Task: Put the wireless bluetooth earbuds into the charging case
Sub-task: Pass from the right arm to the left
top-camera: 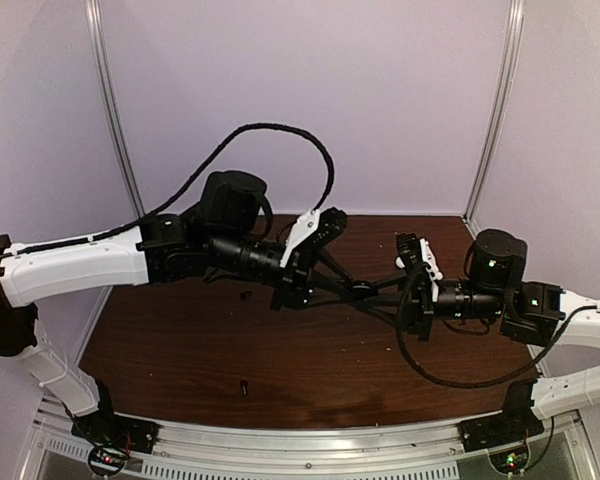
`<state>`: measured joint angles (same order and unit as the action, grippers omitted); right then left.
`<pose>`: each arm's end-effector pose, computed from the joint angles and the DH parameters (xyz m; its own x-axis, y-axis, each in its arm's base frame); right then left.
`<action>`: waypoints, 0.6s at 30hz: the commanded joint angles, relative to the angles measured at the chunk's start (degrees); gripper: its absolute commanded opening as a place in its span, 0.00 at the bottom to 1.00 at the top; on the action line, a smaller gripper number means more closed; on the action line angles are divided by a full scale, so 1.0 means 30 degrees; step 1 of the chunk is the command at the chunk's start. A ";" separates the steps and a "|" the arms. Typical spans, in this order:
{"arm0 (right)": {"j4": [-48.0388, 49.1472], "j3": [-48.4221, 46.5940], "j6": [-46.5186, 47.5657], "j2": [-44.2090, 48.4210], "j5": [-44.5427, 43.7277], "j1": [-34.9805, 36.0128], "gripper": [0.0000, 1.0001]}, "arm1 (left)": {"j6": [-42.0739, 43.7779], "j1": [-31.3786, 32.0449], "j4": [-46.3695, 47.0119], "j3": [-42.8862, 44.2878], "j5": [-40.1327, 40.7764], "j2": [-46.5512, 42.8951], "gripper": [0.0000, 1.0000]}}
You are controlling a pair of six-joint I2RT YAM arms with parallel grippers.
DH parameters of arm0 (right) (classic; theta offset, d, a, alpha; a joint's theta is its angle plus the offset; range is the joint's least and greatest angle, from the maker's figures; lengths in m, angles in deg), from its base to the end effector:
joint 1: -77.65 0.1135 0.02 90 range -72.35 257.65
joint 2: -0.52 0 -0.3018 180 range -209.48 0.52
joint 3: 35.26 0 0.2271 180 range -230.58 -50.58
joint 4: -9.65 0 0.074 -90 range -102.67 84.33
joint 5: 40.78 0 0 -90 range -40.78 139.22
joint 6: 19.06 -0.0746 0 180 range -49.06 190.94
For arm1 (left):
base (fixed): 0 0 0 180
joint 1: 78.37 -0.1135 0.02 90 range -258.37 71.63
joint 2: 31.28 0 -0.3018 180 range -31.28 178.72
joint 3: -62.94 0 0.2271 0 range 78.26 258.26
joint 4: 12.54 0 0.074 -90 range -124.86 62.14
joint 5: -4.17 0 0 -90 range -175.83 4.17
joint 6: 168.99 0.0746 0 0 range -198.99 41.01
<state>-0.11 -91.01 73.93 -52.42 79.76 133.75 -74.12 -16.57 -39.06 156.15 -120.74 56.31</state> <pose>0.0813 0.1890 0.3487 -0.0154 -0.1035 -0.9945 -0.9984 0.0564 0.0096 0.1323 -0.3371 0.3891 -0.0852 0.3062 -0.9482 0.9861 -0.1100 -0.1241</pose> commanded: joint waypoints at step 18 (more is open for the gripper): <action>0.0526 0.0764 0.0034 0.0871 -0.1222 -0.0273 0.28 | -0.0038 0.0303 0.0216 0.0841 0.0680 0.0706 0.00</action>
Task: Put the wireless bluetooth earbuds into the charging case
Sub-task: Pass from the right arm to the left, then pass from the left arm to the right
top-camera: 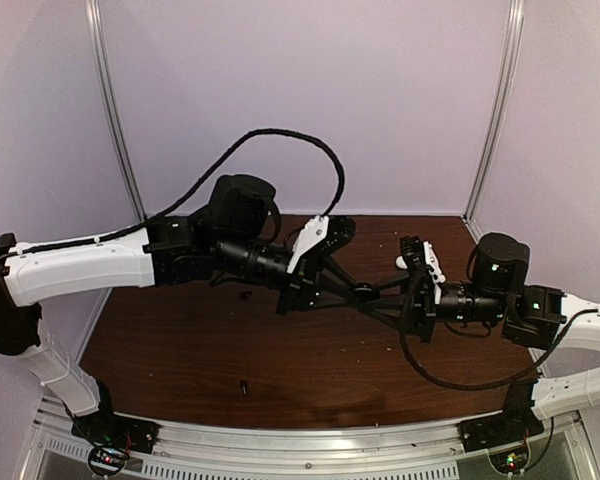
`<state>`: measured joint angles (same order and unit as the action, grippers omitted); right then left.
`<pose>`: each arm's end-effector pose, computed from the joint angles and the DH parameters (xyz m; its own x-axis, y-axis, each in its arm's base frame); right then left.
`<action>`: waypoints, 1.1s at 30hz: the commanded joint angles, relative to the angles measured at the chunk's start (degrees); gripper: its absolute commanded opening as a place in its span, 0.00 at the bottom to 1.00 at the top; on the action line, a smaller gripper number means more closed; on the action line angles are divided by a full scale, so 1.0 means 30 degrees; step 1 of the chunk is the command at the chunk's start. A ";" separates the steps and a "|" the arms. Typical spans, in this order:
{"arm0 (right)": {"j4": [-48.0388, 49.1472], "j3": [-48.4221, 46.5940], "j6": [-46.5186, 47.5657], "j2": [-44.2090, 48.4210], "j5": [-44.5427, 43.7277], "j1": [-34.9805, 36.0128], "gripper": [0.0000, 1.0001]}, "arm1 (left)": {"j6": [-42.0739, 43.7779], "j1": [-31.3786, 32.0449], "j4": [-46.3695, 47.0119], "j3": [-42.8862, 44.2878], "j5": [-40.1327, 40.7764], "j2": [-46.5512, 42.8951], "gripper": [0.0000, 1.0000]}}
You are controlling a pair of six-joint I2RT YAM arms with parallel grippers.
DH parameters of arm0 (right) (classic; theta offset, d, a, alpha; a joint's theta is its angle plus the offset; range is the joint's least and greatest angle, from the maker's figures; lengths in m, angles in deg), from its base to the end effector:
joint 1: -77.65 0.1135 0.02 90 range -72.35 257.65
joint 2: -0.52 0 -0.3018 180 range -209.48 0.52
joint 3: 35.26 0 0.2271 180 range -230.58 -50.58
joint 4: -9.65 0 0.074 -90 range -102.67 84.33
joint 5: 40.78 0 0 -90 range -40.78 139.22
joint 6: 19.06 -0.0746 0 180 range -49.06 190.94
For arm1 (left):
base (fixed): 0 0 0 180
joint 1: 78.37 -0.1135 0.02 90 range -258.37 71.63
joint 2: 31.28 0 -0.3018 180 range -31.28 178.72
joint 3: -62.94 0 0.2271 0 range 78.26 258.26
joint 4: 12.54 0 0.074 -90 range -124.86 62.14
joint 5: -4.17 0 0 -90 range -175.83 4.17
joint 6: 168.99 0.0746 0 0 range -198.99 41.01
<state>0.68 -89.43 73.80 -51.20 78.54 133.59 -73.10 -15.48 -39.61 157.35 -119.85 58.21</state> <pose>0.0807 0.1846 0.3443 -0.0139 -0.0982 -0.9951 -0.9967 0.0805 0.0060 0.1312 -0.3478 0.3836 -0.0710 0.3253 -0.9430 0.9864 -0.1176 -0.1148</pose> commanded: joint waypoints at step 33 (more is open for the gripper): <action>-0.0687 -0.0224 0.1078 -0.0040 -0.0060 -0.0354 0.37 | -0.1143 -0.0105 0.1389 -0.0054 0.0127 -0.0448 0.00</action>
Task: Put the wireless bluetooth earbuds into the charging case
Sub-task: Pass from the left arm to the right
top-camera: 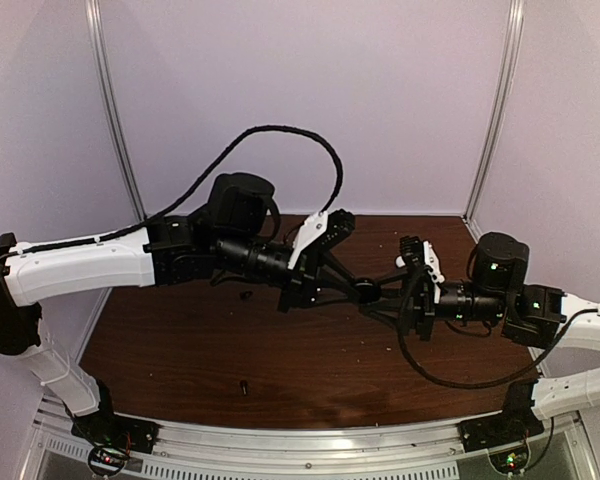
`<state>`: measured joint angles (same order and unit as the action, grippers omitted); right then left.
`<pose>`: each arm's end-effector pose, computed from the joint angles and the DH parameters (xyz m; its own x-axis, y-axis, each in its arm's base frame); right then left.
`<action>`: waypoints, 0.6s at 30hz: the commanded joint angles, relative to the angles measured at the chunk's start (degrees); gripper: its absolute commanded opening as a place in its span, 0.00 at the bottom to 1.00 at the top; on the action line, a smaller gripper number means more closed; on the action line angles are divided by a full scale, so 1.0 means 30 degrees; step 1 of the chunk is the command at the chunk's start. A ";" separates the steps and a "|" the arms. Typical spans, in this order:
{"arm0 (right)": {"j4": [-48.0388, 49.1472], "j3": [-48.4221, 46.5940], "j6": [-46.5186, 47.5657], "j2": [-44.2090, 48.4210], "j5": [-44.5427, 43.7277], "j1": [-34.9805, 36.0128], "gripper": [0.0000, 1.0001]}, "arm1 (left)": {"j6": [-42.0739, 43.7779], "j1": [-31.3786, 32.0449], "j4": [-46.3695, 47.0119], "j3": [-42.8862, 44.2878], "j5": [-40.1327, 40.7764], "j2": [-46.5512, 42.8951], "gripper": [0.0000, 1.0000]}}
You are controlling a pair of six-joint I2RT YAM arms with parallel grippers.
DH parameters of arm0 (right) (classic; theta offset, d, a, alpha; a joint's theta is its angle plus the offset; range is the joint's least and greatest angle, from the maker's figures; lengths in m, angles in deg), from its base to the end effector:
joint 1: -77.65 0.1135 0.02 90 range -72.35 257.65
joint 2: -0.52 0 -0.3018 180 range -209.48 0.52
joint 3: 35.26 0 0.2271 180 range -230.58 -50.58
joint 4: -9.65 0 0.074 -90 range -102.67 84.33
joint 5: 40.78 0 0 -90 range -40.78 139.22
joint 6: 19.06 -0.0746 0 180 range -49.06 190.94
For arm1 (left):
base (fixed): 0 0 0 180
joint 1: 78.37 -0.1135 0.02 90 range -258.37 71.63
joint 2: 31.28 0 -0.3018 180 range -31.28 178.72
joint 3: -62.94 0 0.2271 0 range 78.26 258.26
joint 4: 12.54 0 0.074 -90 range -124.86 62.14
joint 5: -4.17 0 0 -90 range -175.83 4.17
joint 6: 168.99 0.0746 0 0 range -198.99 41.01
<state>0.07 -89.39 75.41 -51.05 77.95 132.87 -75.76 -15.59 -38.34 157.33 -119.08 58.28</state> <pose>0.0833 0.1828 0.3430 0.0078 -0.1085 -0.9941 -0.9948 0.1002 -0.0188 0.1335 -0.3489 0.3856 -0.1083 0.3136 -0.9433 0.9855 -0.0906 -0.1433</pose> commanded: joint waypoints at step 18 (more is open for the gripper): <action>0.0052 -0.0281 0.0077 0.0085 0.0618 -0.0111 0.32 | -0.0049 -0.0076 0.0916 -0.0399 -0.0216 -0.0431 0.00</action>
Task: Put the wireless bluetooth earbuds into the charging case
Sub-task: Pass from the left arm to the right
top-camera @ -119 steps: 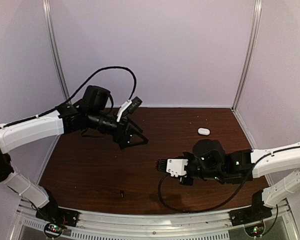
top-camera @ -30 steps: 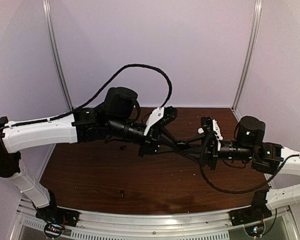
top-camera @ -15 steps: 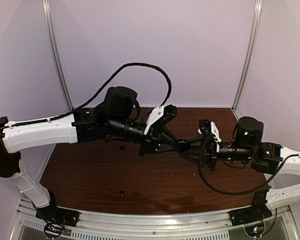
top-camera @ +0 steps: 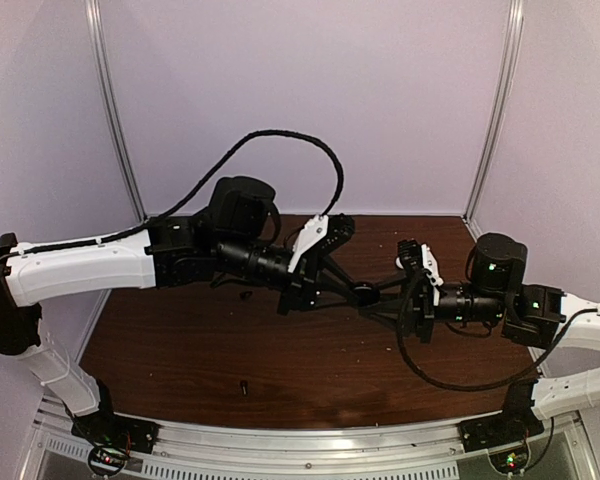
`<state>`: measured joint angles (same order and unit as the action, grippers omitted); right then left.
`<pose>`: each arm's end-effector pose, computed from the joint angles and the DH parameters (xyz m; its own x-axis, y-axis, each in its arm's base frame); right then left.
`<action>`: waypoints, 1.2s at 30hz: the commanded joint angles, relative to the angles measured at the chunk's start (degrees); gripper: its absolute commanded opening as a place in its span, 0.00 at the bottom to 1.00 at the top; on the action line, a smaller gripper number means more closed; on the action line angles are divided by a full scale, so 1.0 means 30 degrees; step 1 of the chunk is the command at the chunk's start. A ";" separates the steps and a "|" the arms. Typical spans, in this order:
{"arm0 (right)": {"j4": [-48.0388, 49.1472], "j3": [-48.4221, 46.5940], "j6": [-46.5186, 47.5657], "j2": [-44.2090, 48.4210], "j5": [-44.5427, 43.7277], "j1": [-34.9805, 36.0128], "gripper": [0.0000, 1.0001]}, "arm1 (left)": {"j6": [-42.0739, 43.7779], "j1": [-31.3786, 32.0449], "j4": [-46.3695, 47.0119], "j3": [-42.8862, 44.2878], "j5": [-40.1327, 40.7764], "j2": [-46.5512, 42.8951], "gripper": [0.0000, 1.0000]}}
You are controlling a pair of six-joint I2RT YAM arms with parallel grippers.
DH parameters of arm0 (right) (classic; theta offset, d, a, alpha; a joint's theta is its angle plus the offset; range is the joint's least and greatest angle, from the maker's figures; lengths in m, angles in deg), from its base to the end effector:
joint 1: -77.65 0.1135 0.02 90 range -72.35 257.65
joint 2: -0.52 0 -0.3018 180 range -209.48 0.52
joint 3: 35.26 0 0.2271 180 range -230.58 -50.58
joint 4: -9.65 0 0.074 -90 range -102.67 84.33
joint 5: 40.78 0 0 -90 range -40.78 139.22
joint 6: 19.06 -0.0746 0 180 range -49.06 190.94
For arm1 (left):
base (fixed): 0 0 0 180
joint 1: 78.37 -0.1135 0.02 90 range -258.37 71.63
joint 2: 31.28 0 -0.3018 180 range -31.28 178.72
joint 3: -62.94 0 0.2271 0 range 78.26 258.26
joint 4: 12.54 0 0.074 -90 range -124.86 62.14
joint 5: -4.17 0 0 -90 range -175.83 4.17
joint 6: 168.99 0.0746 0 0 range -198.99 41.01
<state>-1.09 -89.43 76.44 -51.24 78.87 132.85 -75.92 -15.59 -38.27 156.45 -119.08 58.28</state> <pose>0.0824 0.1832 0.3400 0.0129 -0.1274 -0.9918 -0.9963 0.0822 -0.0235 0.1333 -0.3485 0.3803 -0.1172 0.3257 -0.9382 0.9843 -0.0878 -0.1534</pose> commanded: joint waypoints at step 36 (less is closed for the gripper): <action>-0.0122 -0.0446 0.0401 -0.0264 0.0837 -0.0149 0.04 | -0.0964 -0.0652 0.1404 0.0025 0.1245 -0.0651 0.41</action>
<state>-1.68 -89.56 76.99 -52.27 80.68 132.52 -77.40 -16.16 -38.12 156.24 -117.33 58.26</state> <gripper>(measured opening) 0.199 0.412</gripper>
